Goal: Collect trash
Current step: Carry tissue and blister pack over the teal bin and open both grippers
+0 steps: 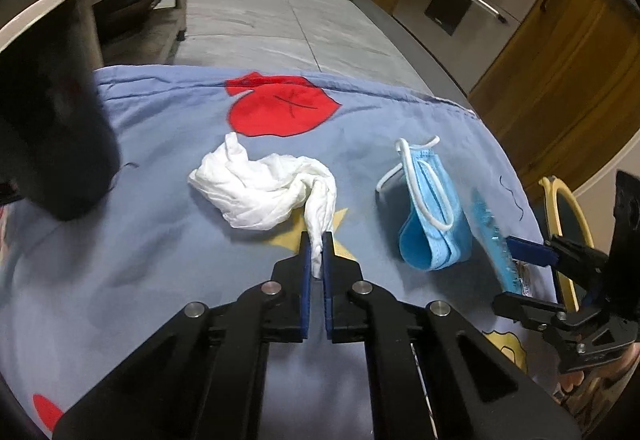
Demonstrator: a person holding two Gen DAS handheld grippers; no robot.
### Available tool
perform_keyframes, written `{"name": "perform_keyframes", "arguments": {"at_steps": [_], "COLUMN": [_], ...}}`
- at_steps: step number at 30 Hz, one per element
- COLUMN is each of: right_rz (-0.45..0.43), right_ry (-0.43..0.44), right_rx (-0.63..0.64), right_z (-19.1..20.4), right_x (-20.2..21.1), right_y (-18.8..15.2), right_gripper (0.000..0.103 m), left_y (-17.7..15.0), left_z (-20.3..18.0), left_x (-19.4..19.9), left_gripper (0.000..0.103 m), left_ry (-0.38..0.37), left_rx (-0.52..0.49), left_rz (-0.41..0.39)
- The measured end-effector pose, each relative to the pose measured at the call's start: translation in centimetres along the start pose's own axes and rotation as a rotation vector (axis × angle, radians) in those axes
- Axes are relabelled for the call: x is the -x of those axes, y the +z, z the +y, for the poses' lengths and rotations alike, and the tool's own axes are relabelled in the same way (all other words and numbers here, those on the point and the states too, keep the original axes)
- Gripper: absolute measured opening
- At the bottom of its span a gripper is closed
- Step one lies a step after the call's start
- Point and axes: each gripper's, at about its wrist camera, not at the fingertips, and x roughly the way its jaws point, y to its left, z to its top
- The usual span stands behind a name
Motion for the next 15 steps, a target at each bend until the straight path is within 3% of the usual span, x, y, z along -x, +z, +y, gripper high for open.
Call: {"name": "perform_keyframes", "arguments": {"at_steps": [15], "right_rz": [-0.141], "right_ry": [0.004], "right_rx": [-0.055], "right_z": [1.4], "right_x": [9.3], "right_y": [-3.9], "right_gripper": [0.07], "left_y": [-4.2], "left_z": [-1.4], "left_x": [7.6], "left_gripper": [0.004], "left_ry": [-0.036], "left_rx": [0.014], "left_rz": [-0.072]}}
